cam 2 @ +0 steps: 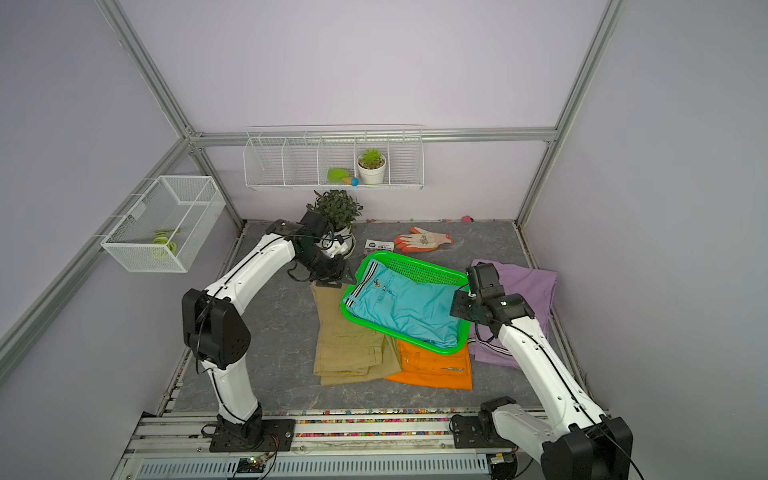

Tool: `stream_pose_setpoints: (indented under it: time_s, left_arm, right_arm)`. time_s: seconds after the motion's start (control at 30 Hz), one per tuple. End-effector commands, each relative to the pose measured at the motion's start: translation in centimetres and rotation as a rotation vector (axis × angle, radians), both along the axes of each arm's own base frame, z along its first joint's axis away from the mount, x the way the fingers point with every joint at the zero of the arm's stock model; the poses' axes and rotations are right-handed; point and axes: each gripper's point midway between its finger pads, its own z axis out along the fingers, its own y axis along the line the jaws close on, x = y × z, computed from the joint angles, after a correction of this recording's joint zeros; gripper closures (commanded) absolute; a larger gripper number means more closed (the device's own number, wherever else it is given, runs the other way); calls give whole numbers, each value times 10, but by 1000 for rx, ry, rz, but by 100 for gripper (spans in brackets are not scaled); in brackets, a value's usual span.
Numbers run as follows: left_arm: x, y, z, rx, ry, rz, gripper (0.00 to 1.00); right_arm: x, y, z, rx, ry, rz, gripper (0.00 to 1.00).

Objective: Put the folded long pants in the basket
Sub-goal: Pick up the basket from the center of the board.

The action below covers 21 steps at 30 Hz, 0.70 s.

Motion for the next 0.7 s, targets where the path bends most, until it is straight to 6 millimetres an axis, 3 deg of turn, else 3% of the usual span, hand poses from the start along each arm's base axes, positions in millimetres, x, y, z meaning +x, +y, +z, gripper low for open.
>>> stream_pose_setpoints:
  time_s: [0.0, 0.23, 0.3, 0.47, 0.67]
  left_arm:
    - [12, 12, 11, 57, -98, 22, 33]
    - [35, 11, -31, 121, -91, 23, 28]
    - [37, 5, -38, 102, -84, 19, 29]
    - [33, -19, -45, -43, -43, -16, 42]
    - [27, -24, -55, -84, 2, -14, 53]
  right_arm:
    - [3, -14, 5, -67, -11, -26, 27]
    - [1, -18, -27, -94, 91, -34, 23]
    - [2, -16, -35, -84, 111, -32, 28]
    - [7, -8, -48, -44, 131, -22, 47]
    - [9, 1, -59, -5, 168, -5, 67]
